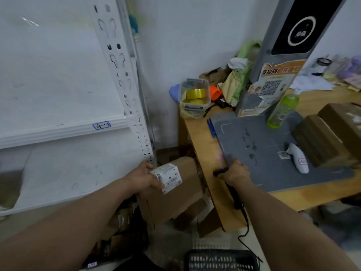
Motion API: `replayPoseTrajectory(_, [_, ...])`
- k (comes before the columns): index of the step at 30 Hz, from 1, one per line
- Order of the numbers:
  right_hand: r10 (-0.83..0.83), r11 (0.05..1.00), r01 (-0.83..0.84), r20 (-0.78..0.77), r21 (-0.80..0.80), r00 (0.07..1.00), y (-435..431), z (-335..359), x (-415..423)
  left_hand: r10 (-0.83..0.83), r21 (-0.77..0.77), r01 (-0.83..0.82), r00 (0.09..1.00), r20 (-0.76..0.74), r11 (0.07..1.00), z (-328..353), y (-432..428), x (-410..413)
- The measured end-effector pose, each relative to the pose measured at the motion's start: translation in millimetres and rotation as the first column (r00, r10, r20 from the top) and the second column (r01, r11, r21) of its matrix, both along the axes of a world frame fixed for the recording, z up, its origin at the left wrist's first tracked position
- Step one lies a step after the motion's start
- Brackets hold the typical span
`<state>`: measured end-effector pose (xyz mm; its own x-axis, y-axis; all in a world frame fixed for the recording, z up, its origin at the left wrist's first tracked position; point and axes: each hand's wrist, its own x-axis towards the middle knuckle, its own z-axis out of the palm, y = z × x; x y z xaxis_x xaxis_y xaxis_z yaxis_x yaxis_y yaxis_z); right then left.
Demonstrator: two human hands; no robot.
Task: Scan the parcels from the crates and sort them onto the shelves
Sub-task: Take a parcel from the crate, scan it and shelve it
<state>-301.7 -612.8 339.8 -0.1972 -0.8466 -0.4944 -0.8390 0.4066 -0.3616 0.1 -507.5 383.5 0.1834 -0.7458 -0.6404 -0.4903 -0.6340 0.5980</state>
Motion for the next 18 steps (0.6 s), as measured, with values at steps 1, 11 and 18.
replayPoseTrajectory(1, [-0.019,0.999,0.017,0.046,0.029,0.999,1.7,-5.1,-3.7,0.02,0.0,-0.02,1.0,-0.023,1.0,-1.4,-1.7,-2.2])
replayPoseTrajectory(11, [-0.075,0.931,-0.094,0.436,0.352,0.897,20.8,4.1,-14.1,0.221,0.051,-0.218,0.972,-0.077,0.975,-13.4,-6.1,1.4])
replayPoseTrajectory(18, [0.117,0.926,-0.311,0.618,0.215,0.777,25.0,37.4,15.4,0.286,0.052,-0.284,0.958,-0.032,0.957,-18.3,-7.4,4.6])
